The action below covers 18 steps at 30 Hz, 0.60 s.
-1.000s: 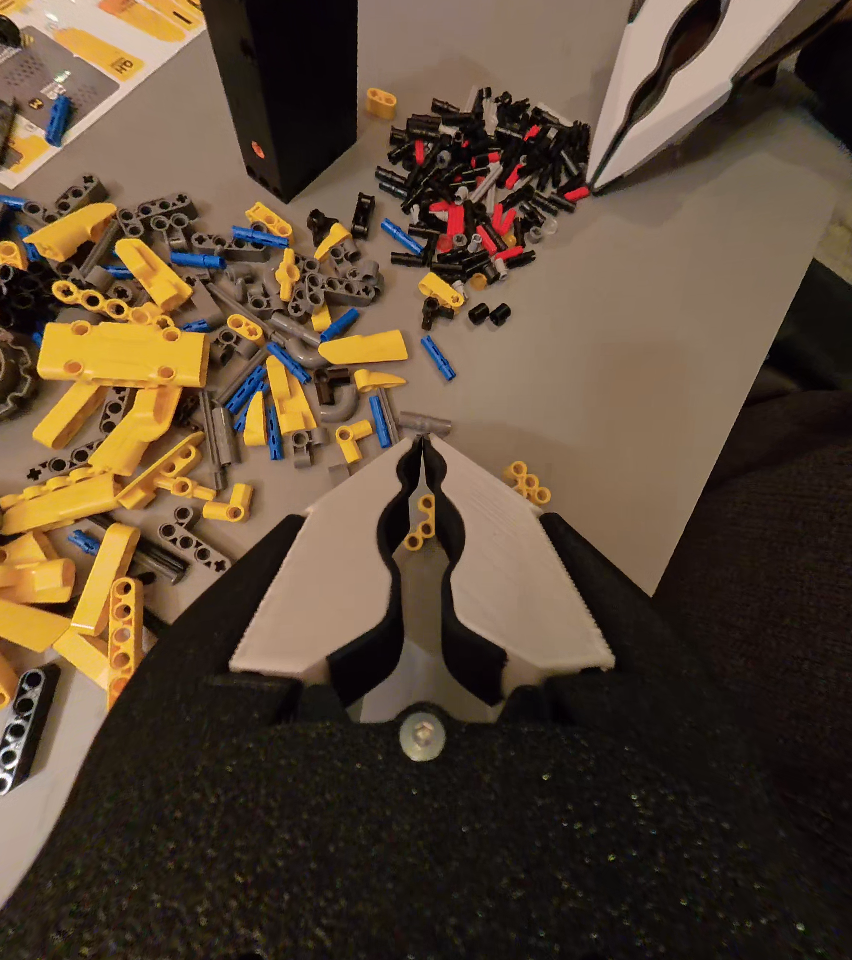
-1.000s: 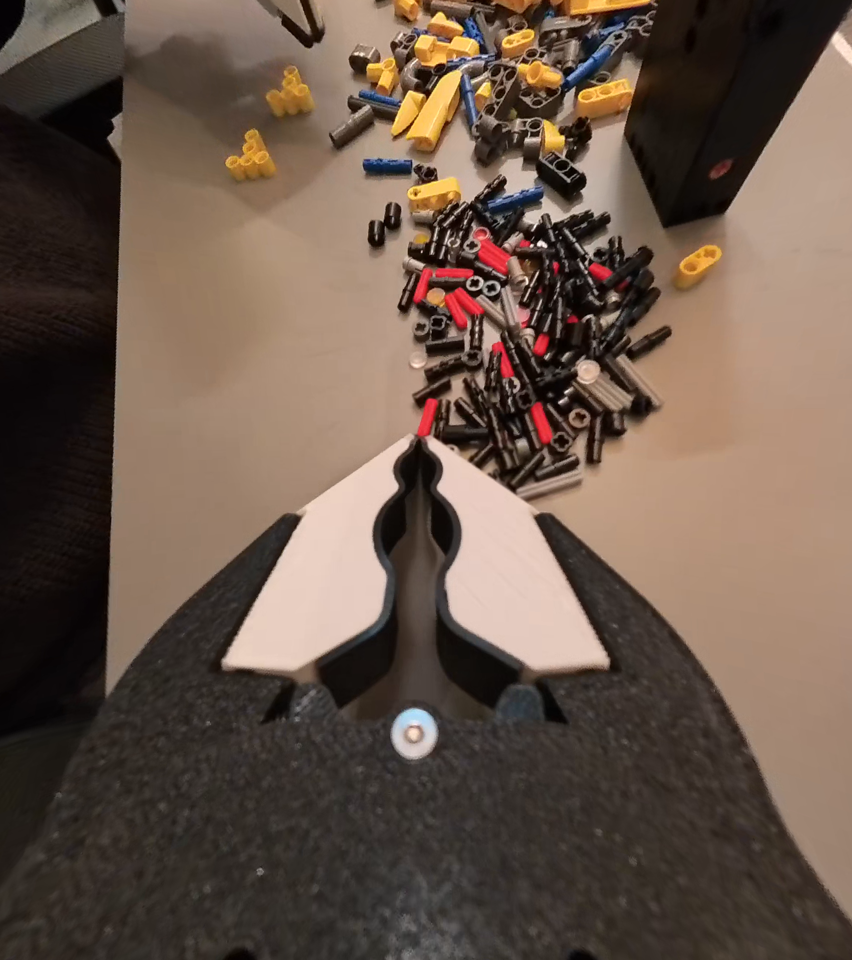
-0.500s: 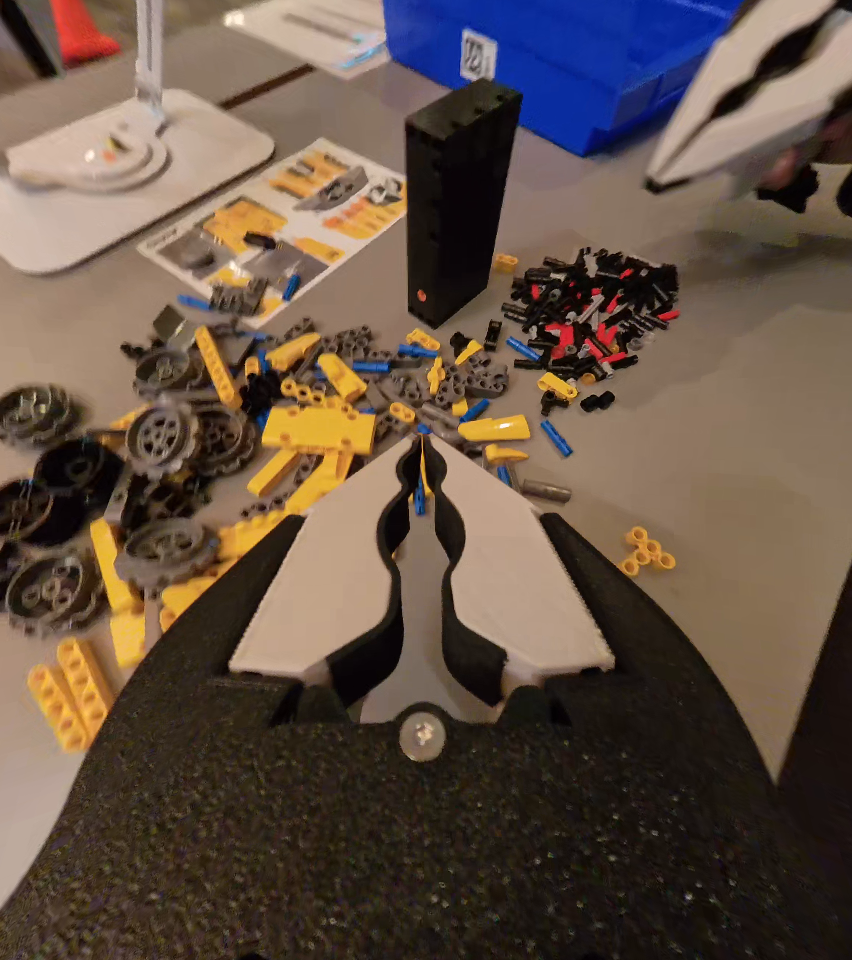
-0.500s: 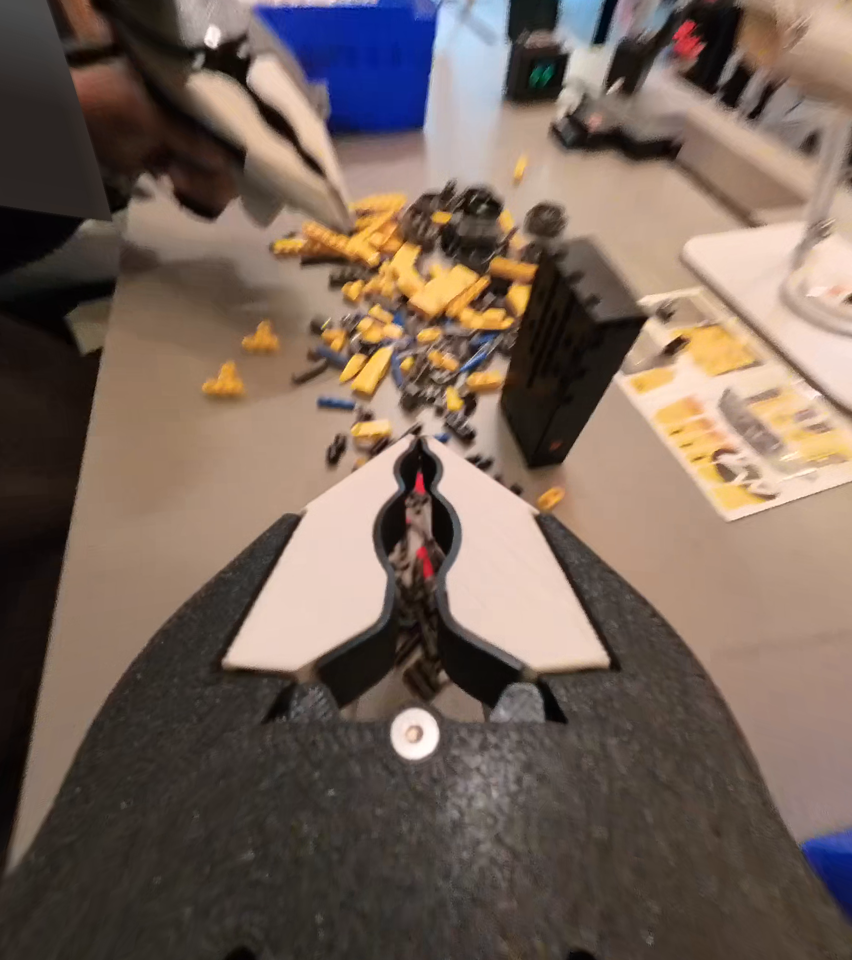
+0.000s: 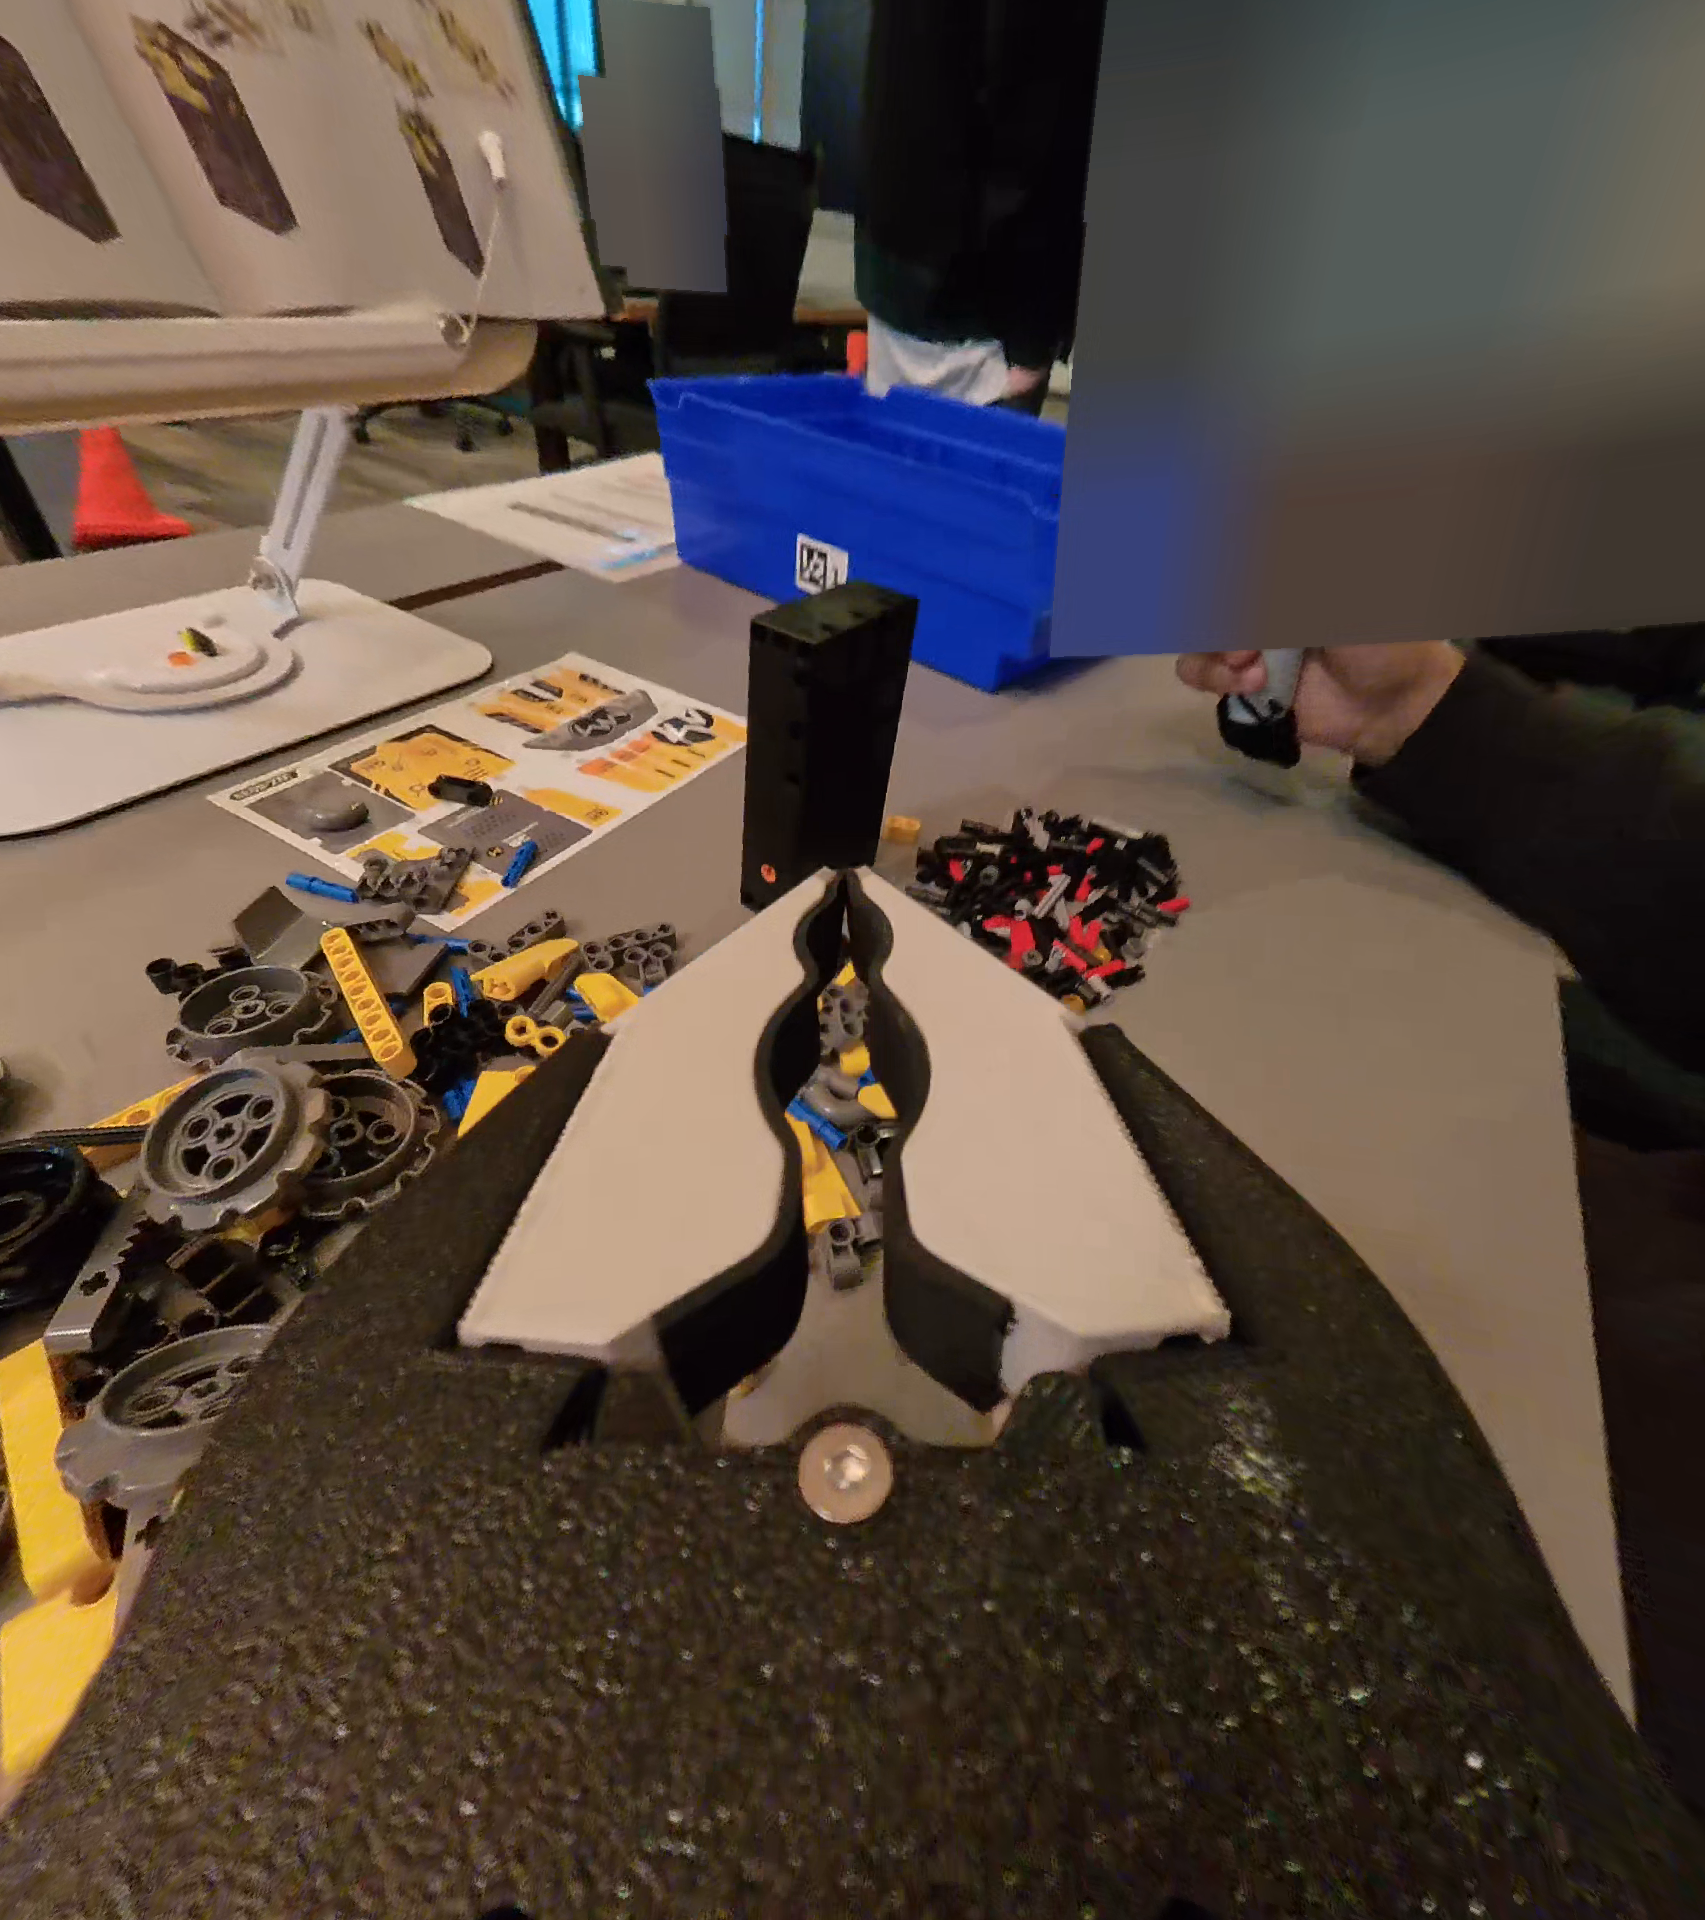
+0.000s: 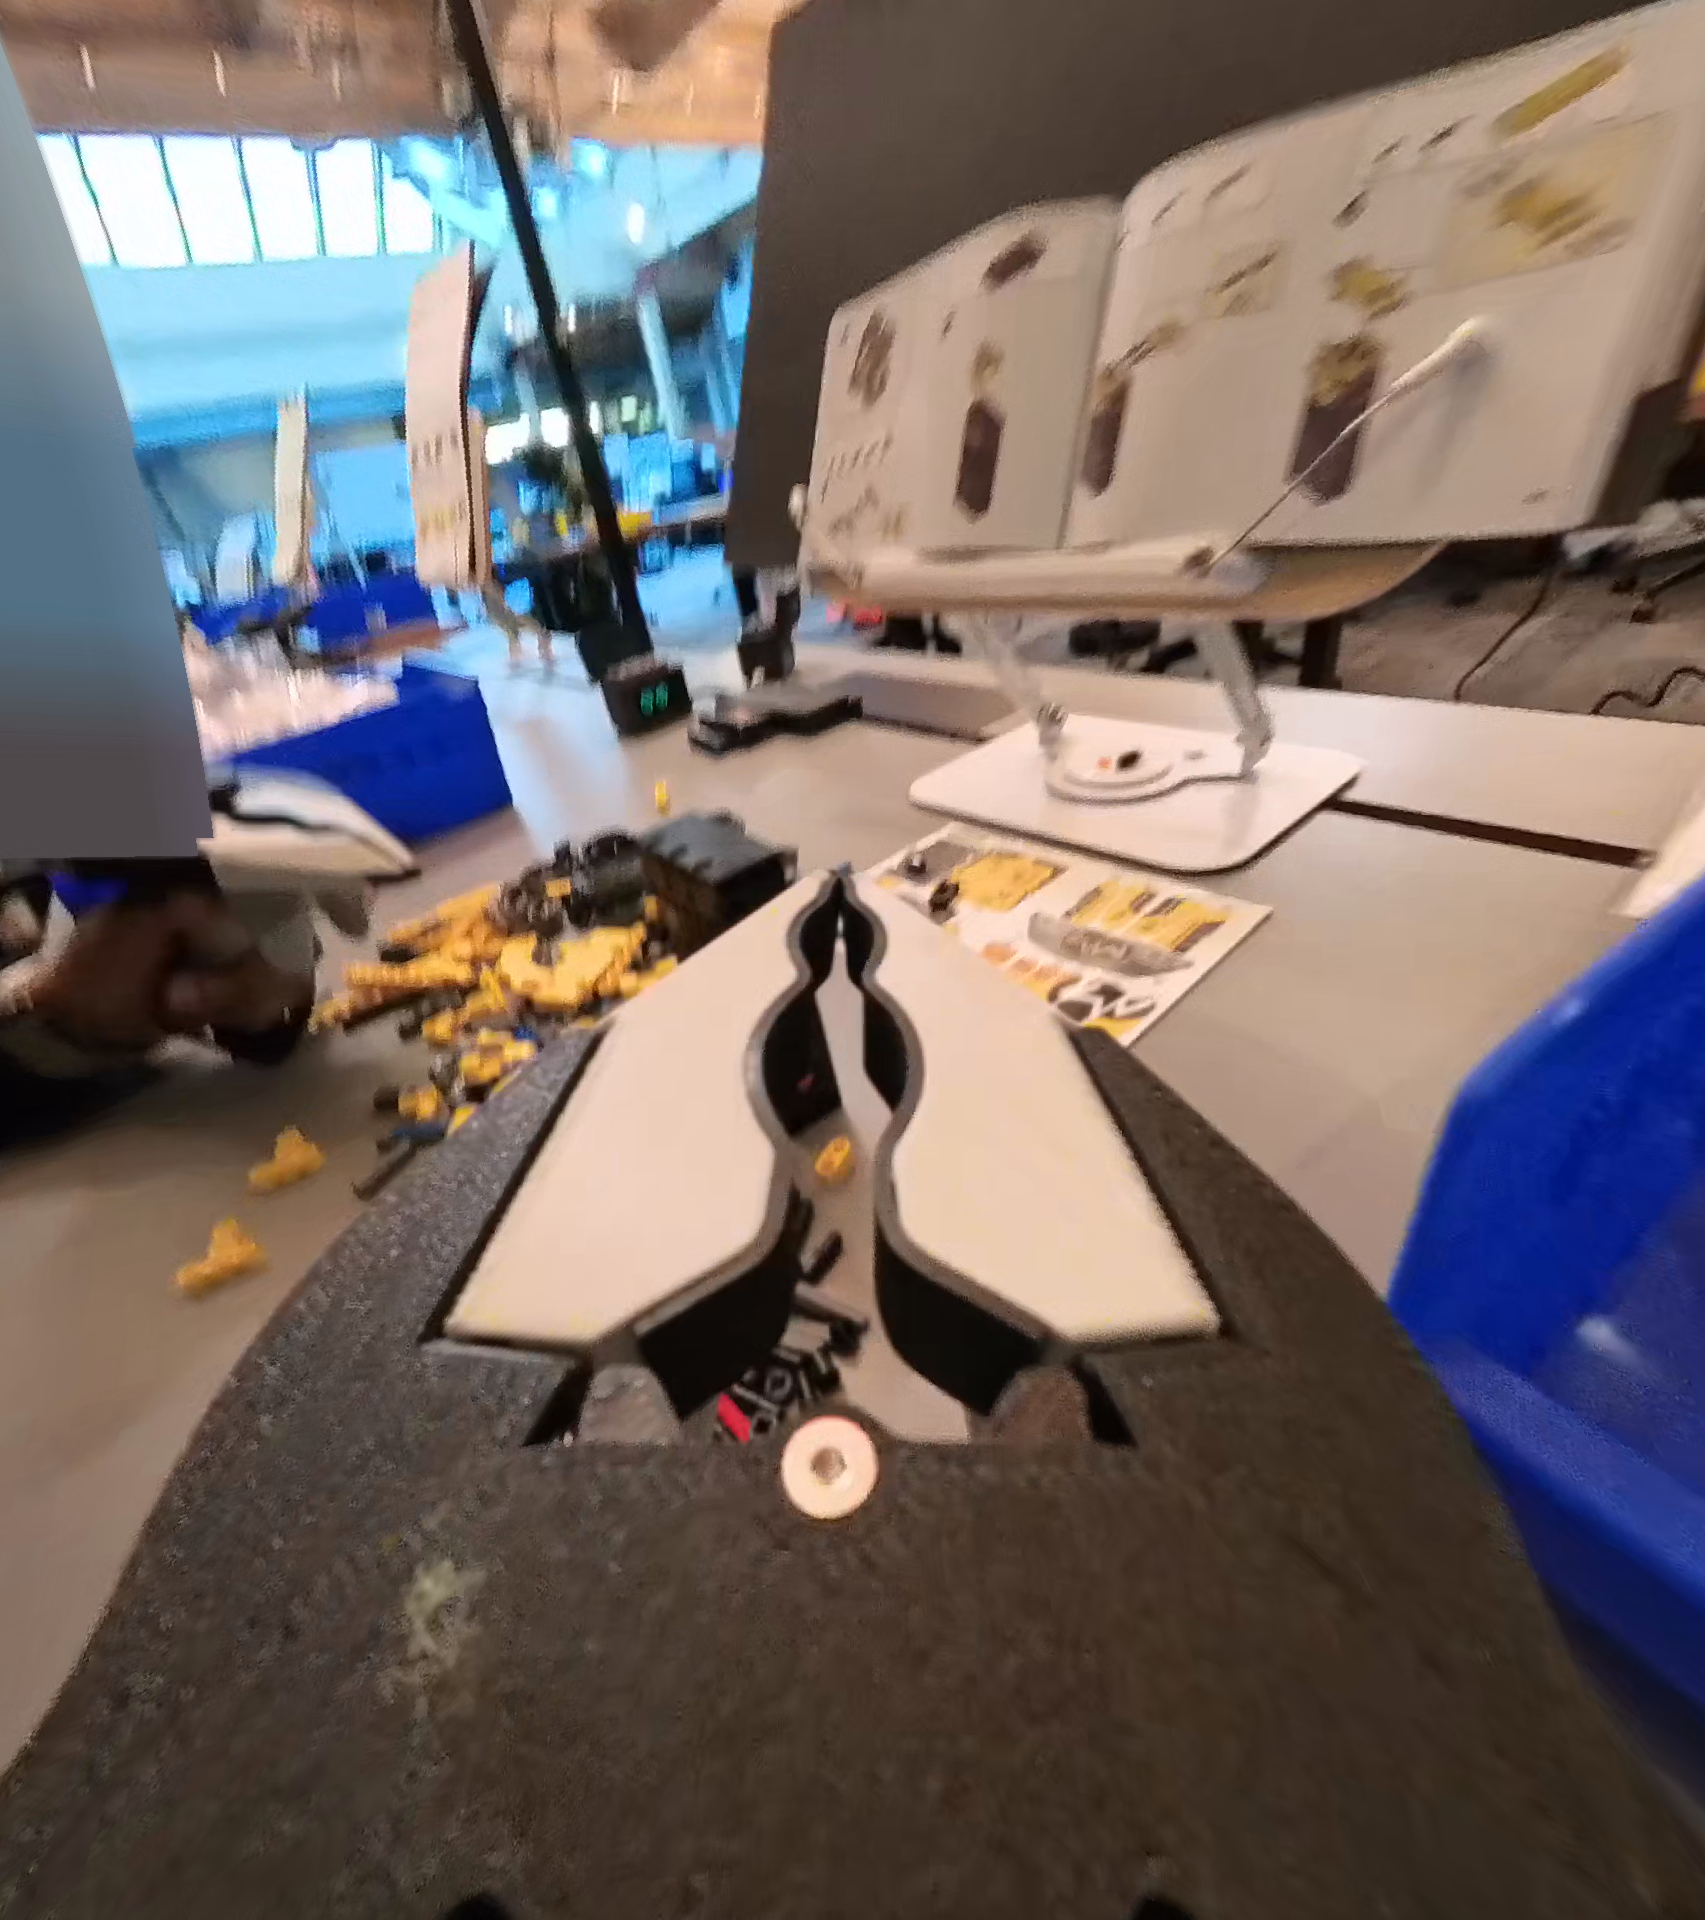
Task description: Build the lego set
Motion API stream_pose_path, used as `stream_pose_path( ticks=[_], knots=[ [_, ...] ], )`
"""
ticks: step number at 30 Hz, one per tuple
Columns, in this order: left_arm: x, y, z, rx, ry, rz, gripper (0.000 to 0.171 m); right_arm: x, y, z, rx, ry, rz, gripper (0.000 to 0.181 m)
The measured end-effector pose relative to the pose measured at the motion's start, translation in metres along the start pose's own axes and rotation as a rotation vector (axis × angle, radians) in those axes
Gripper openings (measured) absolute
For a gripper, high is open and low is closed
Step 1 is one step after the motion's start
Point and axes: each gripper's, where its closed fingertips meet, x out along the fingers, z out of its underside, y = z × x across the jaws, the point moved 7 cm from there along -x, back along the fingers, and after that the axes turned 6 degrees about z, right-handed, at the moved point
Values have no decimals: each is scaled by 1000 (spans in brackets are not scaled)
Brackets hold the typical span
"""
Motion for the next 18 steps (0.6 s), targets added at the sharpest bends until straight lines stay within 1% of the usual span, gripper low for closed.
stream_pose_path(
  ticks=[3, 5, 7, 13, 18],
  knots=[
    [-10, -1, -9, -11, 82, 18, 0, -11, 10, -9, 83, 84, -11, 0],
    [-18, 2, -17, 24, 171, 12, 0, -11, 14, -6, 95, 73, -7, 0],
    [-23, 3, -21, 51, 214, -5, 0, -8, 14, -2, 84, 47, -1, 0],
    [-27, 3, -21, 78, 232, -31, 0, 3, 4, 8, 34, -36, -8, 0],
    [-30, 0, -22, 106, 253, -67, 0, 0, -3, 3, 31, -16, -21, 0]
  ],
)
